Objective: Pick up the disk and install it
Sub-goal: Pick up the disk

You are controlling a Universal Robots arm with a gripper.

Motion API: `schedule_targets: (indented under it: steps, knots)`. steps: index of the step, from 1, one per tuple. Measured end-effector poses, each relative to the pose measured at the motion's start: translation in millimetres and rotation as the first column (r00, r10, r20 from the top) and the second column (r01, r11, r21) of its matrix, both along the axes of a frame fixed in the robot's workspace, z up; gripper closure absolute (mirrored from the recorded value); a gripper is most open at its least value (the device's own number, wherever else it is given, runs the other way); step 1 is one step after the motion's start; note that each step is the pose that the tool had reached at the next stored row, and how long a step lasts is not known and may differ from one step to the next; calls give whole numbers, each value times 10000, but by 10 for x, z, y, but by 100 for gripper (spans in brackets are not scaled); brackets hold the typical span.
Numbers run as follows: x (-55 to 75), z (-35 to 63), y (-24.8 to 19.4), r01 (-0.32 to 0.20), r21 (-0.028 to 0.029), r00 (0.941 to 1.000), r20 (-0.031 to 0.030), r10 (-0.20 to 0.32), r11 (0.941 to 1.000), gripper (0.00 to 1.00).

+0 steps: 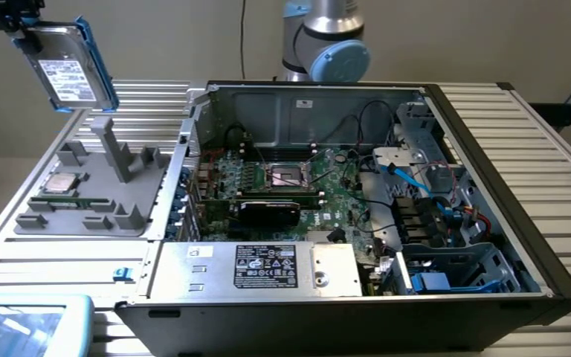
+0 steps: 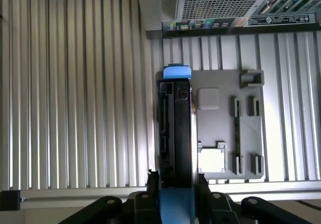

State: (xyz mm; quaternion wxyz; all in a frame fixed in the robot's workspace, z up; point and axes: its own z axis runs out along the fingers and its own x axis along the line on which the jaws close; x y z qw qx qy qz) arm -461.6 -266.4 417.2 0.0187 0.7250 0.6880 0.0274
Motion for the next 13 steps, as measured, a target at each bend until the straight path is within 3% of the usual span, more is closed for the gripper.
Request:
schedule_targets:
  steps: [3, 5, 13]
  knots:
    - [107, 76, 0, -5, 119, 10000, -1, 5, 9999, 63]
    - [189, 127, 0, -8, 170, 10000, 2, 8, 9999, 63]
    - [550, 289, -12, -7, 192, 10000, -12, 8, 9998, 63]
